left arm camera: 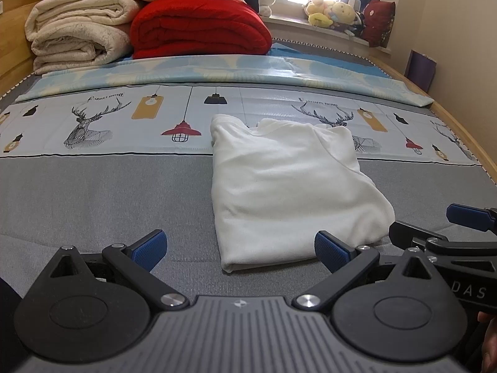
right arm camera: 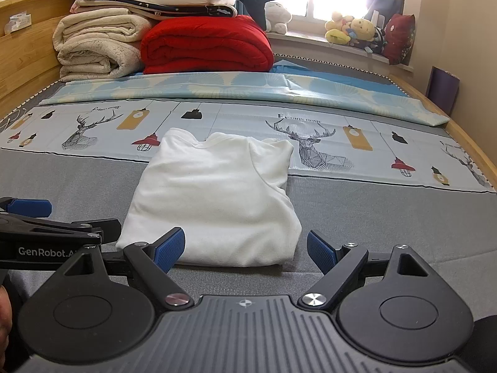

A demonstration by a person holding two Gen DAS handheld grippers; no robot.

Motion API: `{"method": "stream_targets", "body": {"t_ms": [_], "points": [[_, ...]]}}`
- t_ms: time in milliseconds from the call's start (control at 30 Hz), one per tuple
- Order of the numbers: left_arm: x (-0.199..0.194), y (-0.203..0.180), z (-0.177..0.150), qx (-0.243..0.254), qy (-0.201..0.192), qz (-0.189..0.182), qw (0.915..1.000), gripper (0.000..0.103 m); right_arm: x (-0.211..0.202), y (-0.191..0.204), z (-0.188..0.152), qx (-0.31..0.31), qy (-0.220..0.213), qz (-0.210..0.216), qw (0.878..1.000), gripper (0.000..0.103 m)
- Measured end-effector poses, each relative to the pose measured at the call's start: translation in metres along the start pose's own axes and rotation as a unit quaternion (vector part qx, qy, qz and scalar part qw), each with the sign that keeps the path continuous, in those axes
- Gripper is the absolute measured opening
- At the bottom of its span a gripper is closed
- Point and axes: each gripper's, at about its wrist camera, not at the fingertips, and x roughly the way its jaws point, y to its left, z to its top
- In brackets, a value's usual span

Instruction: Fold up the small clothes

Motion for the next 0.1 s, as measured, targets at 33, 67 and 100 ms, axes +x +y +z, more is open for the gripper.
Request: {"method": "stream_targets", "body": {"t_ms": [33, 67, 100], "points": [[0.0001, 0.0005, 0.0003, 0.001, 0.0, 0.0, 1.0, 0.102, 0.0, 0.0, 0.0, 0.0, 0.0, 0.0, 1.0, 0.087], [0.0004, 0.0006, 0.0005, 0.001, 0.0, 0.0, 1.0, 0.102, 0.0001, 0.0001, 0.0, 0.0, 0.0, 0.0, 1.0, 0.087], [0.0007, 0.0008, 0.0006, 0.002, 0.0, 0.0, 1.0, 0.102, 0.0003, 0.0002, 0.0, 0.0, 0.0, 0.0, 1.0, 0.087]]}}
